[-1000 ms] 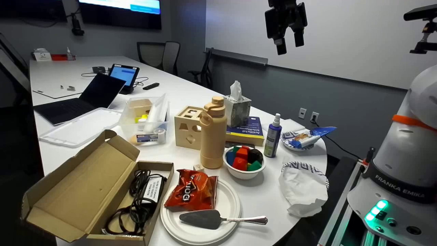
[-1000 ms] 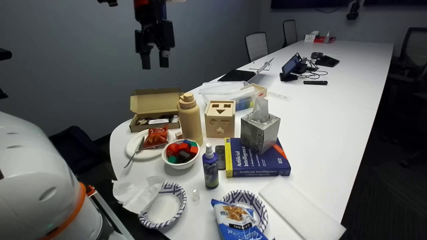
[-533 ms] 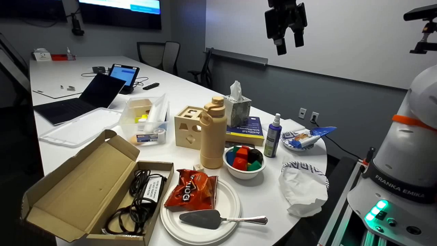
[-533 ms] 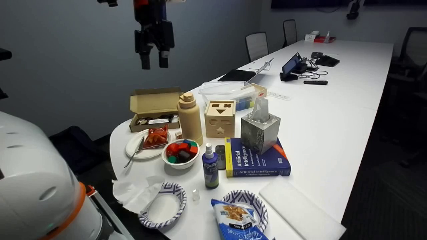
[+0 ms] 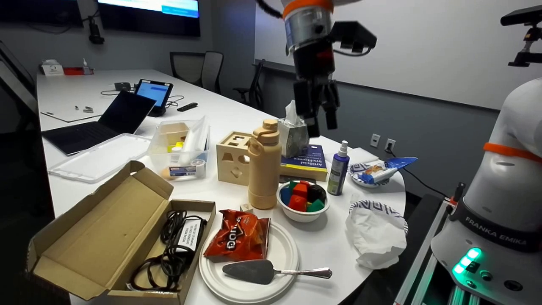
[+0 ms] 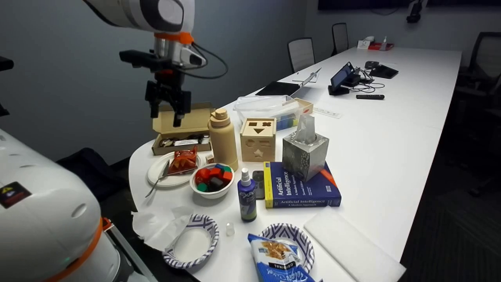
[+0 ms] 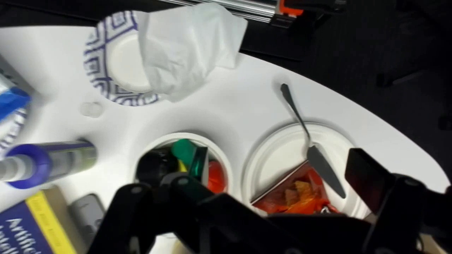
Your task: Stir the white bowl with the kitchen utensil
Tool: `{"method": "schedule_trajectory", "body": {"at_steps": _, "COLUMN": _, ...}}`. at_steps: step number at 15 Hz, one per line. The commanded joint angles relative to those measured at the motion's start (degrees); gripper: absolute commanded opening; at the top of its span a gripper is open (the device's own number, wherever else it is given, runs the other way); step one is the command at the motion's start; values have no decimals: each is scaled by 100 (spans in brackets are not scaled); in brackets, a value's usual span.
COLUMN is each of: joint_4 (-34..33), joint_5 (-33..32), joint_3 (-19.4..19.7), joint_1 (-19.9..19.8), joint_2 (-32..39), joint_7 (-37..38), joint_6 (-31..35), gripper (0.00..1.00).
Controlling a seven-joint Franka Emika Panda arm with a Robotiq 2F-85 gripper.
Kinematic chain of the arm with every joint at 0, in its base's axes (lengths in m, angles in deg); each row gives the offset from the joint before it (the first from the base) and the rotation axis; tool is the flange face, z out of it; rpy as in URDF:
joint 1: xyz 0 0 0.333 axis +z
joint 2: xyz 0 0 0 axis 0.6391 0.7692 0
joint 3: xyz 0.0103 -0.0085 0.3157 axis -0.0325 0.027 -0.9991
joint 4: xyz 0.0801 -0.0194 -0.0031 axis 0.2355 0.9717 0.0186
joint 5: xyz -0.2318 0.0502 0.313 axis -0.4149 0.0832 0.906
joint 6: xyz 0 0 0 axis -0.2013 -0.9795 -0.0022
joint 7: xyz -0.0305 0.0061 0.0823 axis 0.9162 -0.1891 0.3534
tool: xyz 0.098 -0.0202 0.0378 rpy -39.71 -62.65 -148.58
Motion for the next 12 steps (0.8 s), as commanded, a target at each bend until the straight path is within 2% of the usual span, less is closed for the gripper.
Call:
{"method": "schedule_trajectory", "body": {"at_steps": 1, "joint_4": 338, "joint_5": 740, "joint_3": -54, "joint_1": 469, "joint_2": 761, "joint_7": -812, "joint_6": 1169, "gripper": 100}}
{"method": "schedule_trajectory", "body": {"at_steps": 4, "joint_4": 538, "joint_5": 1349, "joint_3": -46, "joint_1": 698, "joint_2": 1335, "joint_7": -1810, "joint_6": 1996, "gripper": 100}}
{"method": "schedule_trajectory", "body": {"at_steps": 6, "joint_4": 612, "joint_5": 1805, "joint_3": -31, "joint_1": 718, "joint_2": 1667, "joint_7": -2470, "joint_6": 2301, "gripper": 100}}
{"method": "schedule_trajectory", "body": {"at_steps": 12, "joint_4": 750, "joint_5": 2850, "joint_3": 3, "joint_1": 447, "joint_2": 2171, "joint_7": -4146, "joint_6": 2181, "gripper": 100}}
